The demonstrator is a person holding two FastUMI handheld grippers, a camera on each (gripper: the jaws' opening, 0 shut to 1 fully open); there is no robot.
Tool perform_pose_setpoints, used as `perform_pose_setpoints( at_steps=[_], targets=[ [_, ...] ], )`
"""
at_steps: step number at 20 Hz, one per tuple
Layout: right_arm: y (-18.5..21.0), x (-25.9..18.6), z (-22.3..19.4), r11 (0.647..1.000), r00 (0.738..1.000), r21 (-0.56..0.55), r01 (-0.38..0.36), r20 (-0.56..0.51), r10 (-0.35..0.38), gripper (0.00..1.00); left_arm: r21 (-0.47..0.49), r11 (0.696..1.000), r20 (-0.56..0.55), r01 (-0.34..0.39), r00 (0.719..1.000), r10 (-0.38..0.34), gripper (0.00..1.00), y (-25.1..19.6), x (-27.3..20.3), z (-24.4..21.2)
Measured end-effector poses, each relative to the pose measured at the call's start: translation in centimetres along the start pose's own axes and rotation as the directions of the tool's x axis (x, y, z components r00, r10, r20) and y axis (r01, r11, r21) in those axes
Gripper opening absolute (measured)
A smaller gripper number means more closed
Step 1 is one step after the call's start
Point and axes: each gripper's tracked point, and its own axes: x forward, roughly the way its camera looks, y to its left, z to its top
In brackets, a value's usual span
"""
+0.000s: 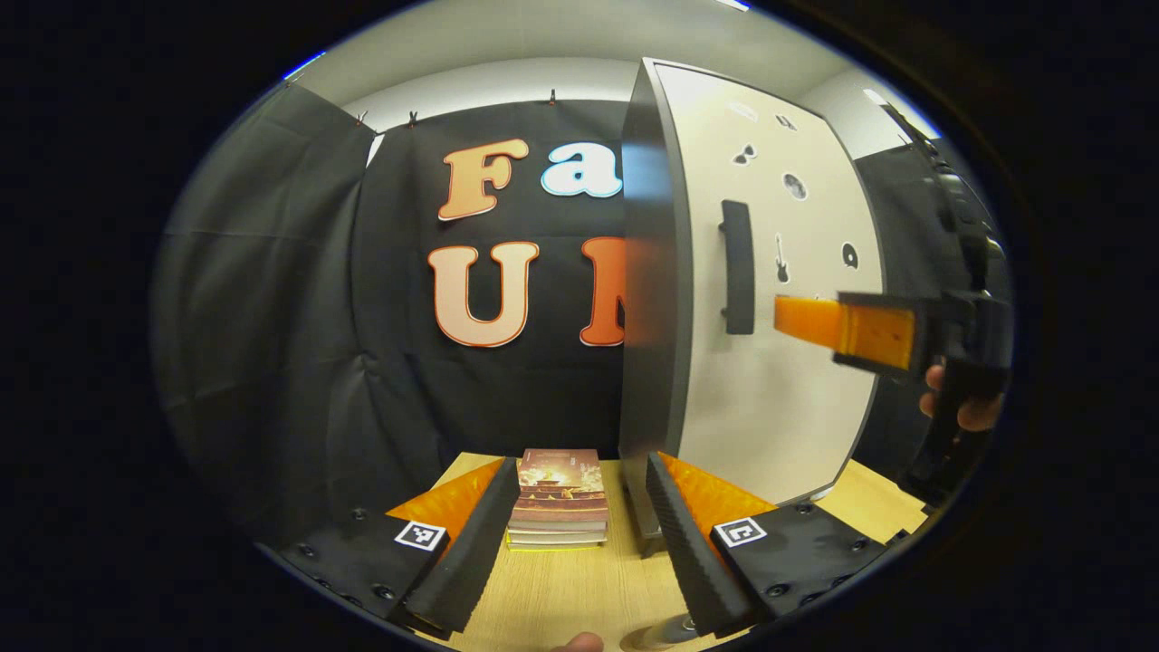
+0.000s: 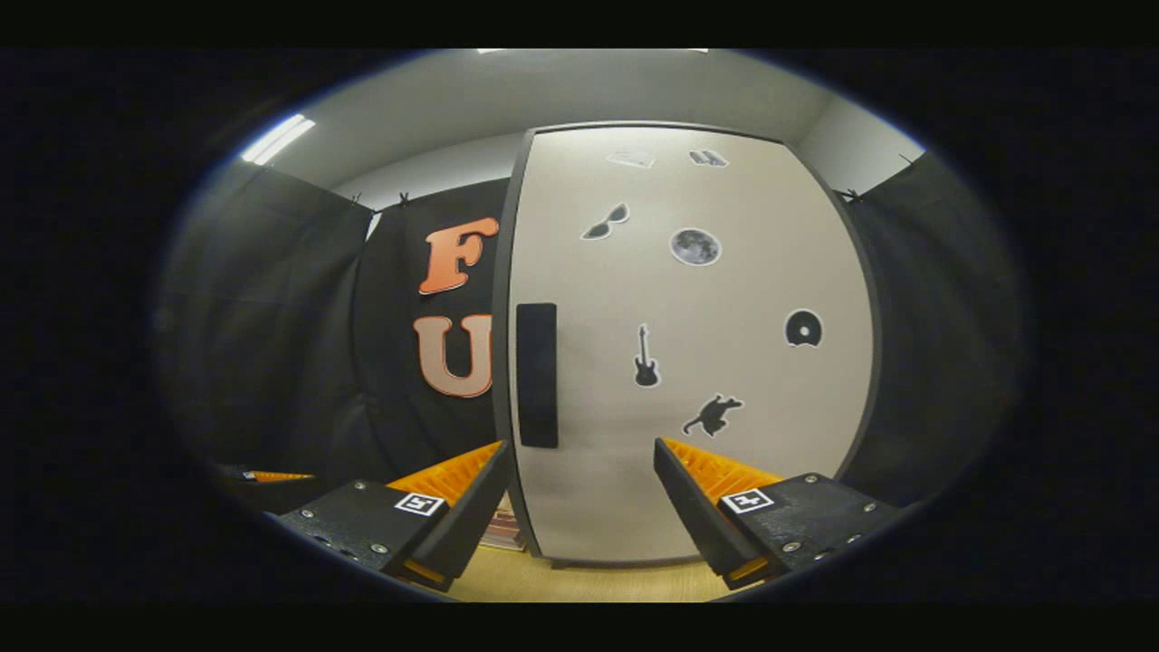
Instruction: Open the cabinet door with the right hand, grasp the bottle in the cabinet with the left hand and place it on the coaster, then close the cabinet door with the right hand.
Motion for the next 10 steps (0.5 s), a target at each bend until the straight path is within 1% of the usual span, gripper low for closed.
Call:
perform_pose_setpoints(
  at_steps=[2, 5, 7, 10],
  targets=[
    [-1.4, -3.9, -1.0, 1.0, 0.999, -0.002, 0.021, -0.033, -0.021, 0.95, -0.002, 1.0, 0.008, 0.004, 1.0, -0.004, 0.92, -1.2, -1.9, 0.8],
    [-3.2, -9.8, -1.7, 0.998, 0.997, 0.013, 0.065, -0.05, -0.064, 0.95, 0.011, 1.0, 0.011, 0.005, 1.0, -0.005, 0.92, -3.0, -5.7, 1.6],
    [-3.5, -13.3, -2.1, 0.996, 0.995, 0.04, 0.079, -0.057, -0.077, 0.95, 0.037, 0.999, 0.01, -0.007, 1.0, 0.006, 0.92, -3.6, -8.2, 1.8],
    [-3.9, -17.1, -2.8, 0.995, 0.993, 0.024, 0.096, -0.068, -0.094, 0.95, 0.047, 0.999, 0.03, 0.006, 1.0, -0.007, 0.92, -4.8, -11.6, 2.5]
  ],
)
